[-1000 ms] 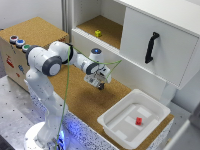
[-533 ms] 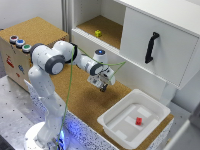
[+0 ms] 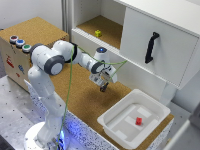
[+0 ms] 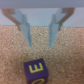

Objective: Lift the purple block

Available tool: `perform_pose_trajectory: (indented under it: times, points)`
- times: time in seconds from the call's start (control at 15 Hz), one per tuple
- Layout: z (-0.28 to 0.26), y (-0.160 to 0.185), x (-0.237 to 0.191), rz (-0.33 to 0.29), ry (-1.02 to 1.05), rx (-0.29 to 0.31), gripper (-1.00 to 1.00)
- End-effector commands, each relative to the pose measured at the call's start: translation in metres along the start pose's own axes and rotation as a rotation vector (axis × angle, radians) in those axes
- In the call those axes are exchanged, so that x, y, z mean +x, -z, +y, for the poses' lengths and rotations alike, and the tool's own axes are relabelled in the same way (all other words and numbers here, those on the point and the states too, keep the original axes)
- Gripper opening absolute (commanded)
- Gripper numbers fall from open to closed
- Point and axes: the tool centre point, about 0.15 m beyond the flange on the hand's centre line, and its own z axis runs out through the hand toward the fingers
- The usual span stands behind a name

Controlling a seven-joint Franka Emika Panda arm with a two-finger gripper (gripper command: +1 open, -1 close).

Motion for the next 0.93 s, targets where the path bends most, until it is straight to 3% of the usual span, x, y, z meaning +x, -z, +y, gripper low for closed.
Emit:
perform_pose_trajectory:
  times: [0.0, 0.53, 0.87]
  points:
    - [0.024, 0.009, -0.034, -0.036, 0.19, -0.012, 1.0]
    - [-0.009, -0.011, -0.056, -0.032, 0.483, 0.023, 1.0]
    - [-0.017, -0.029, -0.055, -0.067, 0.479, 0.026, 1.0]
